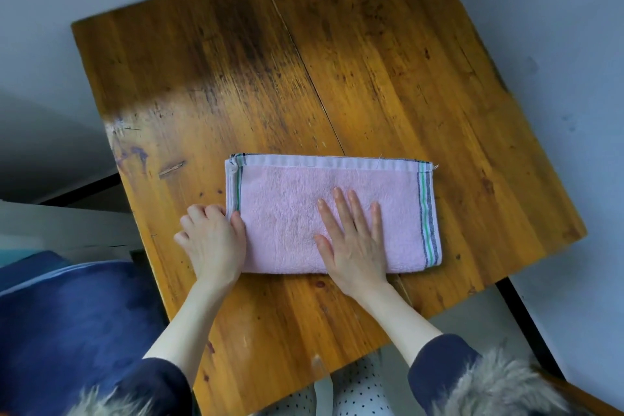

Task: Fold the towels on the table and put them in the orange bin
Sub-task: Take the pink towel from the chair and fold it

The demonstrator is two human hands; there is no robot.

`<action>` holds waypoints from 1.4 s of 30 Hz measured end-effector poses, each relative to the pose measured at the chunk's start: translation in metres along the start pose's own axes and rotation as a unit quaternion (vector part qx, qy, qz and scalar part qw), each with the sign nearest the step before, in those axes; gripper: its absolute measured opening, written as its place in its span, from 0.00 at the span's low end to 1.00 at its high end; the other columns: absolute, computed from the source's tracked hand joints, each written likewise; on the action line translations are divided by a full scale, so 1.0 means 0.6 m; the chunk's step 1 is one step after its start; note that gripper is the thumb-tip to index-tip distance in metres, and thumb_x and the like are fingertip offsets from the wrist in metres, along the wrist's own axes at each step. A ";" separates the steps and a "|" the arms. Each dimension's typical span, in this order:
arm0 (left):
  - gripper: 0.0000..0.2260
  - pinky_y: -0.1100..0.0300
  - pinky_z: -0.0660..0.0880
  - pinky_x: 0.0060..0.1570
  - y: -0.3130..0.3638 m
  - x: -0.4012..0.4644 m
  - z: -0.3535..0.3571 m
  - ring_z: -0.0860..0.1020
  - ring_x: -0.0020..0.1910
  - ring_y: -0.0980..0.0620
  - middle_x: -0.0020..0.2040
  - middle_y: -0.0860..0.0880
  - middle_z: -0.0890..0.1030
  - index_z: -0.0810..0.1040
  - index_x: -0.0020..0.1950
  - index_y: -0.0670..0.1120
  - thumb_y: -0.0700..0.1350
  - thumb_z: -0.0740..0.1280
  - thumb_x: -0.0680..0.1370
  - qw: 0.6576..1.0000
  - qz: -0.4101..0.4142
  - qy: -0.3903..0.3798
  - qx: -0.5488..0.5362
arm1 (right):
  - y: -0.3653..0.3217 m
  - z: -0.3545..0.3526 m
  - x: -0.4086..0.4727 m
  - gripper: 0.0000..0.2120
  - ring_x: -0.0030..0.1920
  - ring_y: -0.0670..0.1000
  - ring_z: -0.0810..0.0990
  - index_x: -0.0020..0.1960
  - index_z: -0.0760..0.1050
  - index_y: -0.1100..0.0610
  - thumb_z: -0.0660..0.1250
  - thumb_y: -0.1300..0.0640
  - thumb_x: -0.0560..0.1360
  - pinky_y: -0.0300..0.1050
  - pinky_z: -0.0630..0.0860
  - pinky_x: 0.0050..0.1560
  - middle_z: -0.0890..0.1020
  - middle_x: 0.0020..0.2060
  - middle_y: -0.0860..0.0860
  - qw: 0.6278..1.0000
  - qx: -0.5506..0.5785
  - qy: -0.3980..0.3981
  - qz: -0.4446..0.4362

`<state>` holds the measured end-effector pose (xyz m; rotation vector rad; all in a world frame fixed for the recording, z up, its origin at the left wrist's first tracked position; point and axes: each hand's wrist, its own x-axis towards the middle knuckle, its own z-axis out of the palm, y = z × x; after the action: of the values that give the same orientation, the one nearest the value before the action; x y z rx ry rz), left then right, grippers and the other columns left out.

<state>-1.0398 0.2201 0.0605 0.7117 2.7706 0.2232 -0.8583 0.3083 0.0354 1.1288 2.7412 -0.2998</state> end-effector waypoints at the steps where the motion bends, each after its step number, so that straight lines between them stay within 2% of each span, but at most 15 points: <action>1: 0.12 0.46 0.62 0.51 0.001 0.001 -0.003 0.69 0.51 0.38 0.51 0.38 0.73 0.74 0.54 0.37 0.45 0.60 0.79 1.000 0.002 0.000 -0.005 | -0.001 0.000 0.000 0.28 0.76 0.56 0.49 0.76 0.49 0.51 0.45 0.42 0.79 0.63 0.48 0.71 0.52 0.76 0.53 1.000 -0.001 -0.003 0.002; 4: 0.07 0.47 0.66 0.47 -0.002 0.007 -0.013 0.73 0.45 0.41 0.45 0.43 0.74 0.70 0.50 0.42 0.45 0.57 0.80 0.996 0.010 0.001 -0.093 | -0.002 -0.005 0.008 0.28 0.76 0.56 0.47 0.76 0.48 0.50 0.43 0.42 0.79 0.62 0.45 0.72 0.50 0.76 0.53 1.000 -0.008 -0.017 0.005; 7: 0.06 0.52 0.70 0.35 -0.001 0.020 -0.028 0.75 0.39 0.43 0.45 0.44 0.76 0.66 0.49 0.45 0.47 0.56 0.81 0.980 0.002 -0.022 -0.196 | 0.003 -0.014 0.041 0.27 0.76 0.53 0.39 0.76 0.40 0.48 0.38 0.41 0.79 0.60 0.37 0.73 0.41 0.76 0.50 0.999 -0.019 -0.033 -0.004; 12: 0.14 0.52 0.69 0.46 0.015 0.071 -0.052 0.75 0.53 0.38 0.54 0.39 0.78 0.71 0.61 0.39 0.46 0.57 0.80 0.974 -0.017 -0.034 -0.225 | 0.000 -0.030 0.093 0.26 0.74 0.50 0.32 0.74 0.33 0.46 0.36 0.41 0.79 0.59 0.32 0.72 0.36 0.75 0.48 0.999 0.010 -0.044 -0.014; 16: 0.15 0.56 0.66 0.43 0.027 0.085 -0.073 0.76 0.49 0.40 0.49 0.40 0.80 0.78 0.55 0.38 0.47 0.59 0.80 0.974 -0.001 -0.007 -0.226 | 0.014 -0.052 0.107 0.25 0.74 0.46 0.34 0.76 0.43 0.46 0.45 0.46 0.81 0.51 0.28 0.71 0.42 0.76 0.47 0.990 0.121 -0.055 -0.047; 18: 0.15 0.57 0.66 0.38 0.035 0.083 -0.079 0.74 0.40 0.44 0.38 0.45 0.78 0.80 0.45 0.40 0.49 0.60 0.79 0.968 -0.037 -0.017 -0.250 | 0.026 -0.066 0.105 0.24 0.75 0.46 0.38 0.76 0.47 0.47 0.48 0.50 0.82 0.49 0.31 0.72 0.45 0.77 0.48 0.981 0.176 -0.048 -0.059; 20: 0.18 0.59 0.62 0.30 0.043 0.081 -0.086 0.69 0.31 0.47 0.29 0.48 0.70 0.72 0.31 0.43 0.50 0.63 0.78 0.947 -0.119 -0.053 -0.294 | 0.040 -0.078 0.094 0.24 0.76 0.46 0.42 0.76 0.51 0.48 0.51 0.53 0.82 0.48 0.35 0.74 0.48 0.77 0.48 0.972 0.226 -0.036 -0.049; 23: 0.19 0.60 0.58 0.28 0.057 0.078 -0.096 0.63 0.27 0.50 0.28 0.47 0.65 0.66 0.29 0.44 0.49 0.66 0.76 0.915 -0.194 -0.085 -0.343 | 0.071 -0.084 0.058 0.22 0.76 0.47 0.47 0.75 0.58 0.50 0.53 0.56 0.81 0.49 0.41 0.75 0.52 0.76 0.48 0.972 0.235 -0.005 -0.021; 27: 0.17 0.58 0.53 0.29 0.105 0.056 -0.116 0.59 0.29 0.51 0.28 0.49 0.61 0.63 0.30 0.45 0.45 0.64 0.76 0.930 -0.106 -0.035 -0.351 | 0.107 -0.082 0.007 0.20 0.75 0.47 0.52 0.72 0.63 0.51 0.54 0.56 0.81 0.42 0.51 0.72 0.57 0.75 0.47 0.964 0.266 -0.011 0.018; 29: 0.13 0.59 0.57 0.28 0.144 0.035 -0.129 0.63 0.27 0.53 0.26 0.52 0.66 0.70 0.31 0.46 0.44 0.63 0.76 0.943 -0.034 0.004 -0.332 | 0.122 -0.082 -0.008 0.19 0.73 0.46 0.56 0.72 0.64 0.51 0.54 0.55 0.81 0.39 0.54 0.70 0.60 0.74 0.46 0.956 0.290 -0.024 0.032; 30: 0.09 0.59 0.62 0.29 0.164 0.023 -0.133 0.67 0.29 0.54 0.28 0.53 0.71 0.74 0.36 0.46 0.45 0.63 0.76 0.947 -0.003 0.019 -0.322 | 0.129 -0.083 -0.012 0.19 0.72 0.45 0.58 0.71 0.65 0.52 0.54 0.56 0.81 0.36 0.56 0.69 0.62 0.73 0.46 0.949 0.311 -0.021 0.039; 33: 0.08 0.59 0.68 0.37 0.229 -0.016 -0.132 0.75 0.36 0.52 0.37 0.52 0.78 0.79 0.52 0.45 0.45 0.64 0.76 0.949 0.068 0.043 -0.305 | 0.148 -0.092 -0.018 0.16 0.65 0.42 0.68 0.68 0.71 0.54 0.57 0.59 0.80 0.24 0.60 0.61 0.72 0.66 0.46 0.908 0.409 0.016 0.087; 35: 0.08 0.62 0.65 0.35 0.275 -0.044 -0.116 0.74 0.32 0.56 0.33 0.57 0.76 0.79 0.53 0.46 0.44 0.65 0.76 0.942 0.102 0.046 -0.315 | 0.163 -0.099 -0.019 0.15 0.59 0.40 0.73 0.64 0.73 0.54 0.58 0.60 0.80 0.20 0.66 0.53 0.76 0.60 0.46 0.863 0.486 0.044 0.135; 39: 0.08 0.62 0.65 0.35 0.349 -0.085 -0.065 0.74 0.31 0.58 0.30 0.58 0.74 0.77 0.55 0.48 0.45 0.64 0.76 0.939 0.128 -0.005 -0.318 | 0.196 -0.106 -0.015 0.11 0.53 0.44 0.80 0.56 0.76 0.50 0.58 0.59 0.80 0.36 0.76 0.54 0.82 0.52 0.46 0.750 0.626 0.040 0.211; 42: 0.11 0.55 0.71 0.38 0.381 -0.099 -0.027 0.77 0.38 0.49 0.33 0.56 0.74 0.74 0.58 0.48 0.46 0.63 0.77 0.943 0.145 -0.054 -0.295 | 0.213 -0.100 -0.015 0.13 0.50 0.49 0.82 0.51 0.77 0.51 0.55 0.60 0.81 0.43 0.79 0.51 0.83 0.48 0.51 0.681 0.693 0.009 0.237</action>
<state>-0.8916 0.3880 0.1379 0.9150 2.2892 0.9874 -0.7655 0.4059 0.0799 1.9105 1.6734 -2.4474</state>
